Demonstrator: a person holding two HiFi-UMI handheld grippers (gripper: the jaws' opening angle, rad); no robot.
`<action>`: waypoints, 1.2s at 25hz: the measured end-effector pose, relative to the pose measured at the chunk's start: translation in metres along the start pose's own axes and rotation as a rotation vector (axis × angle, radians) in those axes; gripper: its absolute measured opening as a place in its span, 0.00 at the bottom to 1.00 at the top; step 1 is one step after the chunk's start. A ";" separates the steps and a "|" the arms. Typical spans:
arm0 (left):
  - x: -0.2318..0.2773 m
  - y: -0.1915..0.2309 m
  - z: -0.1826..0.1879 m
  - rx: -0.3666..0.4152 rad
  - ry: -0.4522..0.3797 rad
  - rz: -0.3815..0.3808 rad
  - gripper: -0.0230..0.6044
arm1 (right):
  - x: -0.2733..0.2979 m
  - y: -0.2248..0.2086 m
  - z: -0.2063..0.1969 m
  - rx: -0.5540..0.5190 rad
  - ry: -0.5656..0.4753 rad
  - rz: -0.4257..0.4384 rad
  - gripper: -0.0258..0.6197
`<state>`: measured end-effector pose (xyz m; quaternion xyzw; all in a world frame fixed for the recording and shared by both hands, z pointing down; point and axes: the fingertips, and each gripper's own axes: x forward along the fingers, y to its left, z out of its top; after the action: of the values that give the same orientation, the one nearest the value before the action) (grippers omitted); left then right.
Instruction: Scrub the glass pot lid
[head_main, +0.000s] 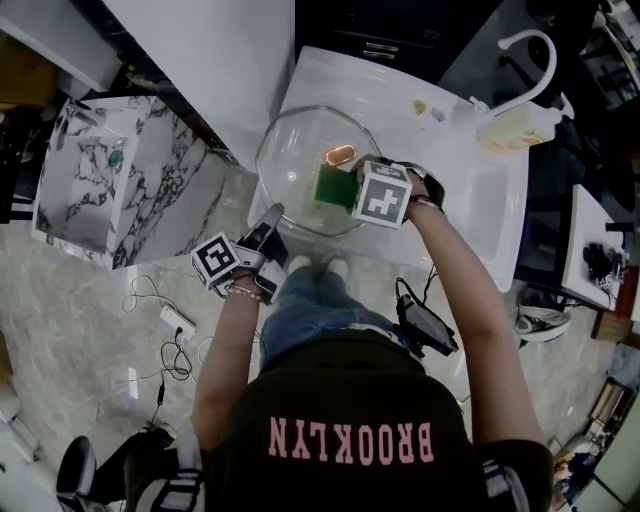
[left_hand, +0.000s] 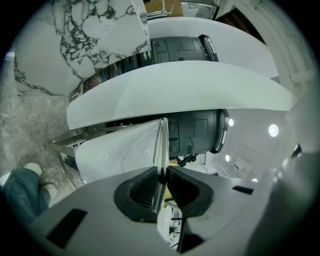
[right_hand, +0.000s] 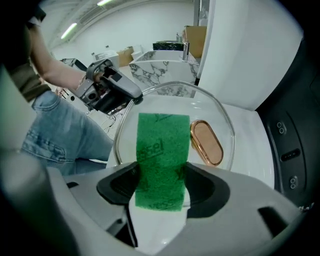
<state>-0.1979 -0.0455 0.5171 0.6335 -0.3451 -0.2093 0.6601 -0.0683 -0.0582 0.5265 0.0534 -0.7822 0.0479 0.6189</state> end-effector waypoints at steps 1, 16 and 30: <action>0.000 0.000 0.000 -0.002 0.000 0.004 0.12 | 0.000 0.000 -0.002 -0.018 -0.011 0.010 0.46; 0.008 -0.001 0.003 0.027 0.006 0.032 0.12 | 0.017 -0.024 -0.066 -0.016 -0.008 0.063 0.46; 0.010 -0.001 0.003 0.024 0.019 0.041 0.12 | 0.036 -0.069 -0.120 0.370 -0.107 0.095 0.46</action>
<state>-0.1933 -0.0543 0.5182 0.6362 -0.3545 -0.1856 0.6597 0.0491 -0.1109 0.5901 0.1318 -0.7934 0.2168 0.5533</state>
